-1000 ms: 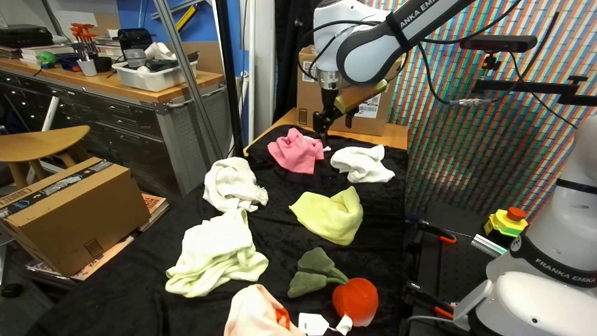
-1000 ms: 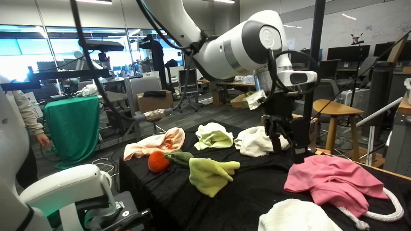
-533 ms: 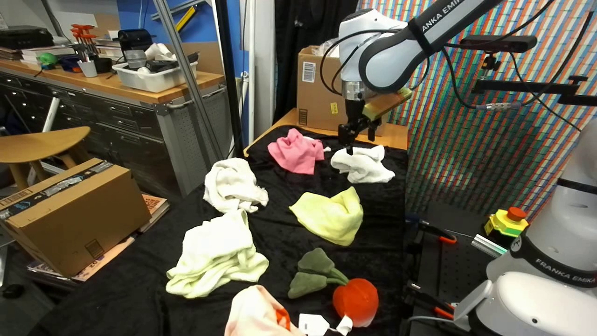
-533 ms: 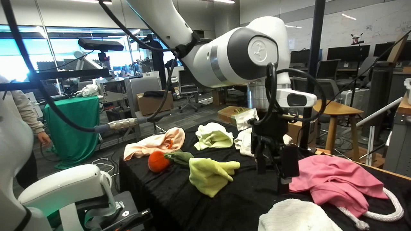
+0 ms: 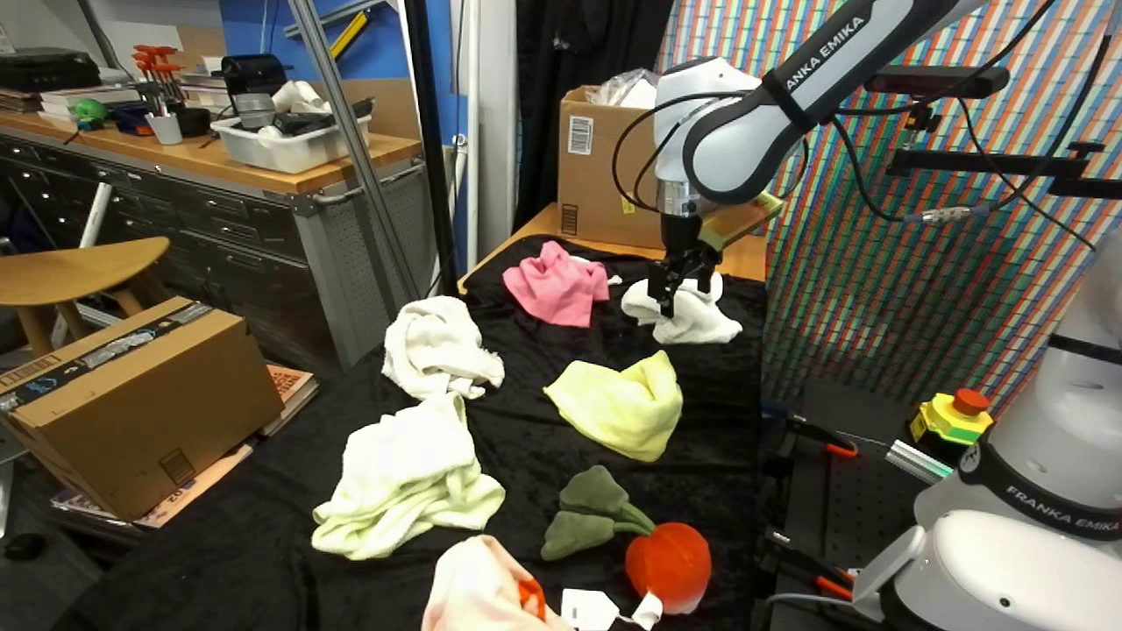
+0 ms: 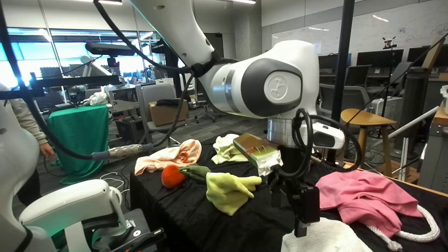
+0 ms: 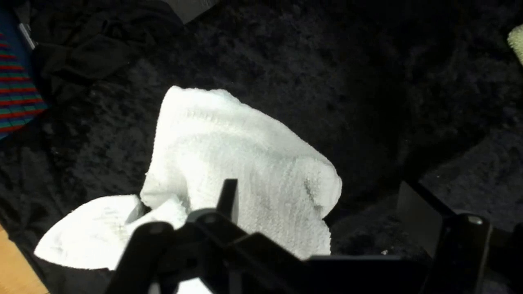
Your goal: Pile up all the objects on the table
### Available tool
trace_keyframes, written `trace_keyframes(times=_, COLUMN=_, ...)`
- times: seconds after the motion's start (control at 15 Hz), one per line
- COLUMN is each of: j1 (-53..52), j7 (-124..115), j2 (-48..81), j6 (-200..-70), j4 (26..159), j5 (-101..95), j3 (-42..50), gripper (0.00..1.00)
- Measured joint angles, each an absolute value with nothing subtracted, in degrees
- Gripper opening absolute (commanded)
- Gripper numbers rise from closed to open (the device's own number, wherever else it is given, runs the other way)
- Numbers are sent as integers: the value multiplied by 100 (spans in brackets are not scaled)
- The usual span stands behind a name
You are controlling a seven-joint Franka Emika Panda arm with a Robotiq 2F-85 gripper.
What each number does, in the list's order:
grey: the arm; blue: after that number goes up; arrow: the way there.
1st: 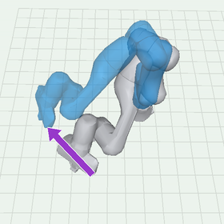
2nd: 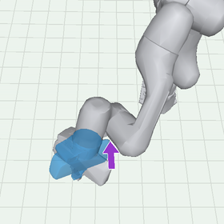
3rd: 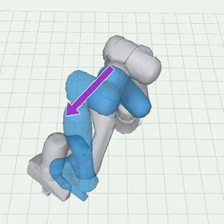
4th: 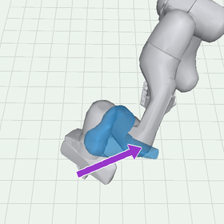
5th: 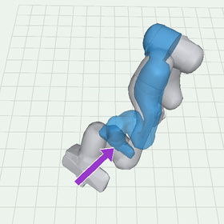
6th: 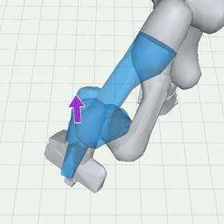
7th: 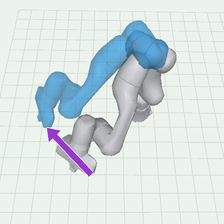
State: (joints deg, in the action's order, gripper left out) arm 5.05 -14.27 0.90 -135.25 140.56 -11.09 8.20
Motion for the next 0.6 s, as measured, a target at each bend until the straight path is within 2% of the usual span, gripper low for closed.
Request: trace_keyframes(times=0.6, j1=610, j7=-1115, j2=722, j6=-14602, j4=14119, j5=-922, j3=926, gripper=100)
